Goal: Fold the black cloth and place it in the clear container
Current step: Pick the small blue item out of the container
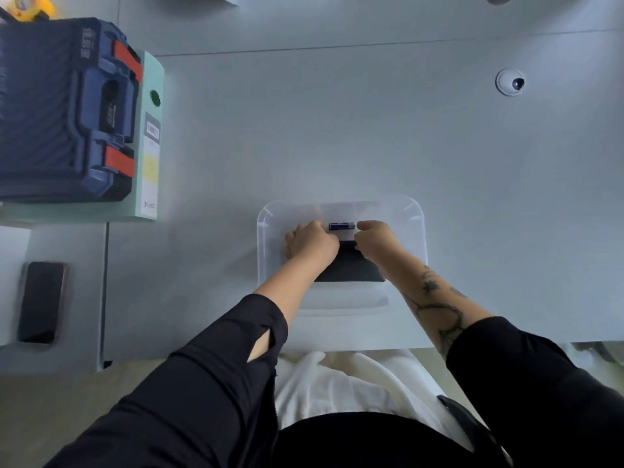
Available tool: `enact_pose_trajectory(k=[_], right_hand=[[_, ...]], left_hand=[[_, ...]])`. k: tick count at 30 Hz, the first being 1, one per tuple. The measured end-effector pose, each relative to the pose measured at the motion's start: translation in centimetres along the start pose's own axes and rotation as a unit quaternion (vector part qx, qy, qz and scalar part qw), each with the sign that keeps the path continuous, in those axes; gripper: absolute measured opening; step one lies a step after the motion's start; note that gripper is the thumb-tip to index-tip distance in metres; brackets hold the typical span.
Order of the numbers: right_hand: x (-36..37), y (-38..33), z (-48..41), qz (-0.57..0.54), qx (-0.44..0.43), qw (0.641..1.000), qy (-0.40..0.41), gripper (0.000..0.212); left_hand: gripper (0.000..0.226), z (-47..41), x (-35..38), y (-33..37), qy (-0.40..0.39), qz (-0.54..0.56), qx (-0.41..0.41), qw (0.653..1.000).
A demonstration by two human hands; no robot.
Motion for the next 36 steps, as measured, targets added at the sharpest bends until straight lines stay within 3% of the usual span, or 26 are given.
enact_pose_trajectory(k=[2, 5, 13, 17, 21, 27, 29, 33, 36], right_hand=[[0.0, -0.2, 0.0, 0.013, 0.001, 1.0, 0.002, 0.031], [0.1, -0.6, 0.0, 0.012, -0.007, 1.0, -0.006, 0.025], [0.8, -1.0, 1.1, -0.058, -0.007, 0.998, -0.009, 0.027], [1.2, -1.5, 3.0, -0.166, -0.021, 0.986, -0.02, 0.028], [1.7, -2.1, 5.6, -0.32, -0.017, 0.946, -0.04, 0.036], [2.1, -2.6, 9.0, -0.376, -0.053, 0.924, -0.053, 0.042], [2.0, -2.5, 10.1, -0.37, -0.064, 0.924, -0.067, 0.04], [0.5, -1.6, 11.8, -0.318, -0.095, 0.941, -0.068, 0.026], [-1.7, -0.9, 12.7, -0.247, -0.154, 0.956, -0.03, 0.017]], left_hand=[[0.049, 0.0, 0.1, 0.0, -0.007, -0.003, 0.007, 1.0], [0.053, 0.2, 0.3, 0.2, -0.015, -0.004, 0.015, 1.0], [0.044, 1.6, 0.0, 0.5, 0.004, 0.093, 0.008, 0.996], [0.04, 2.8, -0.4, 0.4, 0.028, 0.221, 0.013, 0.975], [0.031, 3.9, -1.3, 0.2, 0.091, 0.295, 0.061, 0.949], [0.014, 5.1, -2.9, -0.2, 0.154, 0.405, 0.108, 0.895], [0.014, 4.9, -3.2, -0.5, 0.138, 0.446, 0.09, 0.879], [0.011, 5.2, -3.3, -0.5, 0.026, 0.515, 0.083, 0.853], [0.008, 6.4, -3.5, -0.3, -0.038, 0.506, 0.107, 0.855]])
Point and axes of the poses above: each hand's wrist, its own z-axis away from the middle knuckle, its own x-axis out of the palm, y = z × x, the point moved 4 cm from there along -z, towards the middle knuckle, and after that the axes turned 2 degrees about z, right-handed, at the moved point
